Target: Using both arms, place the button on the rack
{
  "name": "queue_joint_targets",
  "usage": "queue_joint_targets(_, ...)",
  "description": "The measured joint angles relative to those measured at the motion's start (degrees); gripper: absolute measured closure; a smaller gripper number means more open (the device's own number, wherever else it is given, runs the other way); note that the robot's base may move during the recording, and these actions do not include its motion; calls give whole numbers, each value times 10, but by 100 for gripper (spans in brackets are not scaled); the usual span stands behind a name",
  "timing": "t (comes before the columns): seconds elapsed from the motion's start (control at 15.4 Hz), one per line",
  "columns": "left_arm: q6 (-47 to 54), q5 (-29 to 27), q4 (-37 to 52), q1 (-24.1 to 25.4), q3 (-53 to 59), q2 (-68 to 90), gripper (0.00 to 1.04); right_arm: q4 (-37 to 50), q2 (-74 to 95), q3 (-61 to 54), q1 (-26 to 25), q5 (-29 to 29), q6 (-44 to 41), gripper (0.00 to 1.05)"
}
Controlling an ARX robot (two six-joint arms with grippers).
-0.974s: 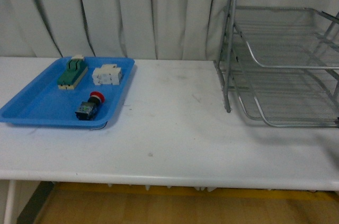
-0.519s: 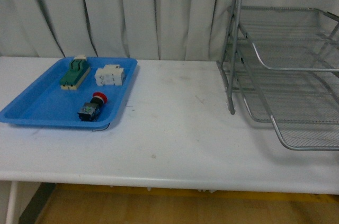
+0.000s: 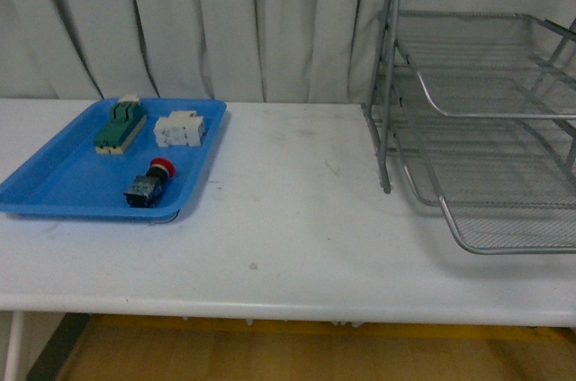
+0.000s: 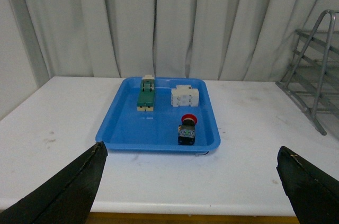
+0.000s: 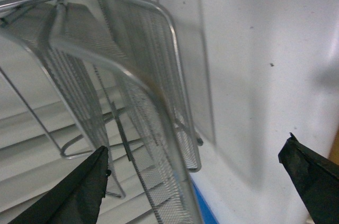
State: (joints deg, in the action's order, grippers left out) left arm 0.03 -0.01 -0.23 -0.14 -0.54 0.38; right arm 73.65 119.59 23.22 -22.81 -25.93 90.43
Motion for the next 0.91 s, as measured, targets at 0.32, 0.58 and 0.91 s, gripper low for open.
queue_joint_targets(0.32, 0, 0, 0, 0, 0, 0, 7, 1, -129, -54, -2, -24, 1, 6)
queue_joint_targets(0.58, 0, 0, 0, 0, 0, 0, 7, 0, -270, -108, -28, -62, 21, 6)
queue_joint_targets(0.91, 0, 0, 0, 0, 0, 0, 7, -474, -789, -79, 28, 56, -582, 53)
